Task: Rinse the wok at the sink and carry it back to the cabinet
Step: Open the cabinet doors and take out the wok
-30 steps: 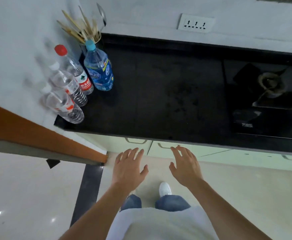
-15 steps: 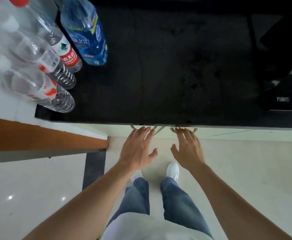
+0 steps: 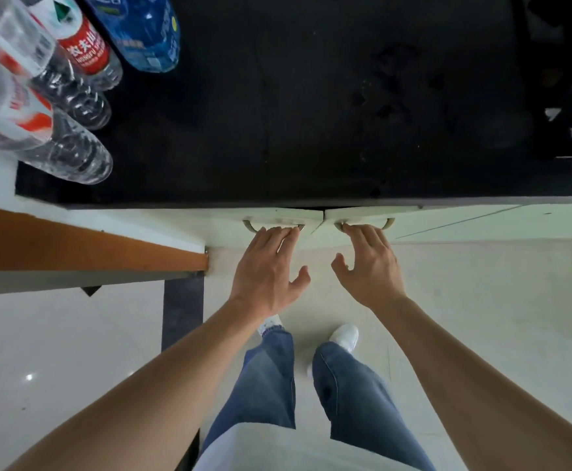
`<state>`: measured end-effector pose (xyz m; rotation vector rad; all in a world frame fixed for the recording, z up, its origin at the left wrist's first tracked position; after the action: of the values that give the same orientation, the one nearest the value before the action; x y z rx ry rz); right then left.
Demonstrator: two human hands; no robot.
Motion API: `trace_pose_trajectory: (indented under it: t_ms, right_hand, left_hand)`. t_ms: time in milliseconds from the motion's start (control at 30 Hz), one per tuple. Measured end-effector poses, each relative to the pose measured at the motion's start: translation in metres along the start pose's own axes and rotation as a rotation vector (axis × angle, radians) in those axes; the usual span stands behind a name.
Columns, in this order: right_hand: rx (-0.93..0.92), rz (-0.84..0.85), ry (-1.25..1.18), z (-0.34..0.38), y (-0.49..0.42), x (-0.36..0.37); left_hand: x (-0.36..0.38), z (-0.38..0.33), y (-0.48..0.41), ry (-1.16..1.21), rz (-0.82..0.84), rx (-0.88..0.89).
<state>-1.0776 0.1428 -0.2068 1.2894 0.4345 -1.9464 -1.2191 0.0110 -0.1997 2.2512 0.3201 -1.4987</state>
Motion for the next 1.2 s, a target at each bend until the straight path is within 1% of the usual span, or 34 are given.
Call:
trace_pose_trajectory:
  t_ms: [233,500,600,900,967,1067,1200]
  right_hand:
    - [-0.027,0.075,-0.022,-0.017,0.039,-0.007]
    - [-0.051,0.172,0.003,-0.038,0.084,-0.01]
    - [-0.046,0.199,0.028,-0.044,0.1,-0.01]
    - [-0.103,0.257,0.098,-0.078,0.157,-0.03]
    - [-0.076,0.244,0.092,-0.083,0.171,-0.036]
    - [0.0,0.186,0.025,-0.087,0.193,-0.04]
    - [0.142,0.116,-0.018,-0.088,0.213,-0.038]
  left_hand:
    - [0.011,-0.01,0.066,0.081,0.007,-0.06]
    - [0.032,-0.024,0.124,0.019,-0.019,-0.161]
    - [0.037,-0.022,0.146,0.023,-0.036,-0.207]
    - [0.032,0.0,0.224,0.041,0.001,-0.297]
    - [0.029,0.008,0.233,0.073,-0.032,-0.318]
    - [0.028,0.015,0.239,0.171,-0.13,-0.373]
    - [0.024,0.013,0.231,0.322,-0.272,-0.548]
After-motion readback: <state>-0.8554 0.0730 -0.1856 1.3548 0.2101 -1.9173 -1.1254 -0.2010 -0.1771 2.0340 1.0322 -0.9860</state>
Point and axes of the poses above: each hand's wrist, its own y-axis away from the middle knuckle, its own x-axis out of the palm, z = x × y, the point moved 1 cm from there along -y, towards the middle knuckle
